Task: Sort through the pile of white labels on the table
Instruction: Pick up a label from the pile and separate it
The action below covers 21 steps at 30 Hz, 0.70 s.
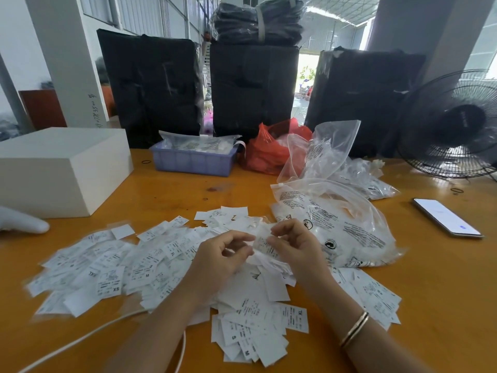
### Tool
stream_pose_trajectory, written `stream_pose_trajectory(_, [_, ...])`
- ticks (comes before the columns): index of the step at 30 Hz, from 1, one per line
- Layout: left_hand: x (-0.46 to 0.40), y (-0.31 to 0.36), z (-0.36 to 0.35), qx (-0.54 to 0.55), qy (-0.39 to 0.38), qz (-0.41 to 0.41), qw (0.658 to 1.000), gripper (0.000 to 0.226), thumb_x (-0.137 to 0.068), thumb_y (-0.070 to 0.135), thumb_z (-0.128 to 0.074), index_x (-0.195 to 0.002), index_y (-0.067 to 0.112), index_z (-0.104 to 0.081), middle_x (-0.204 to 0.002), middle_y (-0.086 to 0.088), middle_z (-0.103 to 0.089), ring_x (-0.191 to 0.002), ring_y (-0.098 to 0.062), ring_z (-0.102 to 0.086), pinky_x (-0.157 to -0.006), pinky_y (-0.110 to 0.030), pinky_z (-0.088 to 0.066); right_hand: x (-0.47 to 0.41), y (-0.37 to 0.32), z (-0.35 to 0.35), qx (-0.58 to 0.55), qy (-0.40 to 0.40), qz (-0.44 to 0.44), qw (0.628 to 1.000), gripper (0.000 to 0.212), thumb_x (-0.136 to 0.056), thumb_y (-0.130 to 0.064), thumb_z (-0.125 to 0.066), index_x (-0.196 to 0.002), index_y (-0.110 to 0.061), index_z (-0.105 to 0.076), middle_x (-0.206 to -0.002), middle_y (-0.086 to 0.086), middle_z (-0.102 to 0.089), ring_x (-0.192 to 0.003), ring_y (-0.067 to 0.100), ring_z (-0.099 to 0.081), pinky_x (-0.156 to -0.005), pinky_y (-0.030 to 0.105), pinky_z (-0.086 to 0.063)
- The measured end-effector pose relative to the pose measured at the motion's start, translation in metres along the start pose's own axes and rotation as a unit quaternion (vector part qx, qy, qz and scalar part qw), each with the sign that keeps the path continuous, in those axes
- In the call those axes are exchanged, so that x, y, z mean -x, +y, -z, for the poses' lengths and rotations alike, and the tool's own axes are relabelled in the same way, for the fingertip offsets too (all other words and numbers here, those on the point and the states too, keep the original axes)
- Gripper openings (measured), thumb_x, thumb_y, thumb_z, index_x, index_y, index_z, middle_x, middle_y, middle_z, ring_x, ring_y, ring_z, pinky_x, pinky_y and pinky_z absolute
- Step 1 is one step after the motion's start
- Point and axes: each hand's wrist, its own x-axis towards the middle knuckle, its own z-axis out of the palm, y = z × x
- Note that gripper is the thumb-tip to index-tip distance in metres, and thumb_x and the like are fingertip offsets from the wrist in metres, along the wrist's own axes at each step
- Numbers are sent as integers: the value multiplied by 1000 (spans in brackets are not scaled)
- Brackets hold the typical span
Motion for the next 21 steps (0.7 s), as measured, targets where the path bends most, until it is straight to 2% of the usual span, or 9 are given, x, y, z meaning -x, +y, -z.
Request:
stream_pose_trajectory(4, [0, 0, -2, -9, 8, 12, 1000, 17, -87, 25, -66, -94, 40, -64, -83, 19, -70, -80, -9, -64, -67, -23, -57, 1, 1, -3, -7, -4, -3, 1000, 22, -83, -2, -67, -83, -23, -62, -78, -3, -63, -72, 19, -58, -62, 27, -52])
stream_pose_trajectory(7, [-1, 1, 0, 9, 33, 14, 999, 15, -89, 21, -64, -92, 36, -67, -81, 22, -69, -78, 1, -64, -62, -14, -52, 1, -1, -2, -47, 28, -8, 998, 20, -83, -3, -68, -85, -22, -63, -78, -3, -63, -65, 14, -56, -55, 19, -48])
stream_pose_trajectory(8, [-2, 2, 1, 13, 40, 11, 999, 14, -90, 21, -63, -92, 35, -68, -80, 20, -70, -77, 0, -65, -62, -14, -51, 0, -2, 0, -65, 44, -8, 997, 20, -83, -3, -68, -88, -21, -62, -79, -3, -64, -65, 13, -56, -54, 18, -48])
stream_pose_trajectory(9, [-2, 2, 2, 15, 46, 9, 999, 14, -91, 22, -61, -91, 34, -68, -80, 18, -70, -76, -5, -66, -64, -17, -53, -1, -3, 2, -80, 57, -9, 995, 21, -83, -3, -68, -92, -21, -61, -78, -4, -64, -66, 12, -57, -55, 18, -49])
stream_pose_trajectory(12, [-1, 4, 3, 6, 44, 4, 999, 13, -92, 27, -58, -90, 35, -68, -80, 13, -70, -80, -34, -64, -71, -44, -54, -1, -4, 6, -112, 62, -13, 992, 26, -84, -4, -67, -103, -20, -58, -77, -4, -67, -70, 15, -61, -61, 23, -54])
stream_pose_trajectory(14, [0, 5, 2, -1, 40, -1, 999, 13, -92, 29, -58, -90, 37, -68, -80, 13, -70, -81, -41, -62, -72, -50, -53, 0, -5, 6, -113, 55, -15, 992, 28, -84, -5, -67, -105, -20, -57, -76, -4, -67, -70, 14, -62, -60, 23, -54])
stream_pose_trajectory(16, [0, 6, 2, -8, 40, -6, 999, 13, -91, 30, -58, -89, 40, -67, -80, 14, -70, -78, -34, -64, -71, -46, -54, 0, -5, 5, -103, 50, -13, 993, 29, -84, -4, -67, -106, -20, -57, -75, -6, -67, -65, 9, -60, -55, 17, -50])
stream_pose_trajectory(18, [-1, 4, 2, -8, 40, -9, 999, 13, -90, 31, -58, -89, 41, -67, -79, 17, -69, -74, -21, -65, -66, -35, -54, 0, -4, 3, -100, 43, -9, 994, 29, -83, -2, -67, -105, -18, -56, -72, -6, -66, -59, 4, -57, -51, 14, -46])
stream_pose_trajectory(21, [-1, 3, 2, 11, 31, -1, 999, 13, -90, 29, -60, -92, 40, -67, -80, 19, -69, -78, -4, -64, -59, -18, -53, 0, -2, 0, -68, 29, -4, 997, 30, -83, -2, -67, -103, -20, -55, -71, -7, -66, -58, 7, -54, -51, 15, -45])
